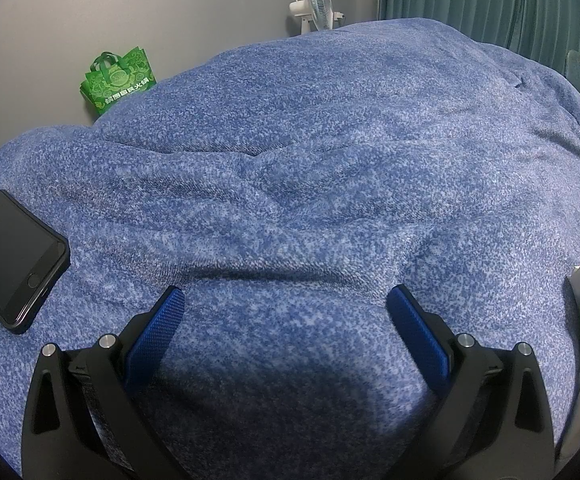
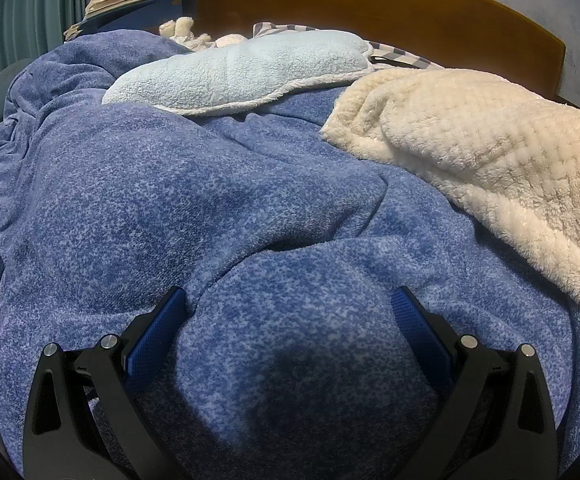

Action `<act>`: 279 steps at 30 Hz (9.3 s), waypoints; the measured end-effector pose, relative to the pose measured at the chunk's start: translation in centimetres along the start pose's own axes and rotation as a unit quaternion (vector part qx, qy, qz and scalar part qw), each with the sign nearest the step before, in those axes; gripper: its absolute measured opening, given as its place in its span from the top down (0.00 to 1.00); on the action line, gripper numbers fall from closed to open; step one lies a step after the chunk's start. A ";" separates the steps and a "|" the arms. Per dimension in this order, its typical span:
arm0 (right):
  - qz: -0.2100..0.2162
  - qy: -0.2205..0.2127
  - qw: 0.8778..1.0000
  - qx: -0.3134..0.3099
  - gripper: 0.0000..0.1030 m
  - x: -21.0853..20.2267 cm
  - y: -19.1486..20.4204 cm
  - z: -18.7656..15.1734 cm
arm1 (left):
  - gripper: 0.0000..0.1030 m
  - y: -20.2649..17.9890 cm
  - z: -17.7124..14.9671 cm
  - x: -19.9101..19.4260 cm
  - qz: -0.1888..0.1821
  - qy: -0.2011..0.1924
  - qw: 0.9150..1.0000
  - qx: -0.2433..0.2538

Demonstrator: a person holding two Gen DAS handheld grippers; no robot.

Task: Fold large clothes

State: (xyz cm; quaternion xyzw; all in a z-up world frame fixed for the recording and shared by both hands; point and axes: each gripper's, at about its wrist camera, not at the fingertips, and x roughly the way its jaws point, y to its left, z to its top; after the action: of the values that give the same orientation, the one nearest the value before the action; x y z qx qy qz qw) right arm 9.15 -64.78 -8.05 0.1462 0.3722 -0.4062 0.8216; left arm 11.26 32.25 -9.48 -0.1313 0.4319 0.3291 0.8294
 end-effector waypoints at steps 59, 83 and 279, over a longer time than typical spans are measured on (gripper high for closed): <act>0.001 0.000 1.000 -0.002 0.05 0.2 0.0 0.2 | 0.06 0.2 -0.1 0.1 0.004 0.001 1.000 0.001; 0.001 -0.002 1.000 -0.003 0.05 -0.7 0.6 -0.4 | 0.06 0.4 -0.1 0.0 0.006 0.003 1.000 0.002; -0.001 -0.004 1.000 -0.002 0.05 -0.7 0.6 -0.6 | 0.06 -2.7 -2.1 -2.8 -0.100 -0.031 0.989 0.105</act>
State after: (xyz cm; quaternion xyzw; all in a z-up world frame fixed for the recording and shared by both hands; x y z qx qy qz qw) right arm 9.03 -63.69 -7.97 0.1425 0.3704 -0.4067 0.8228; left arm 10.58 28.01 -8.69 -0.0755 0.4232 0.2014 0.8801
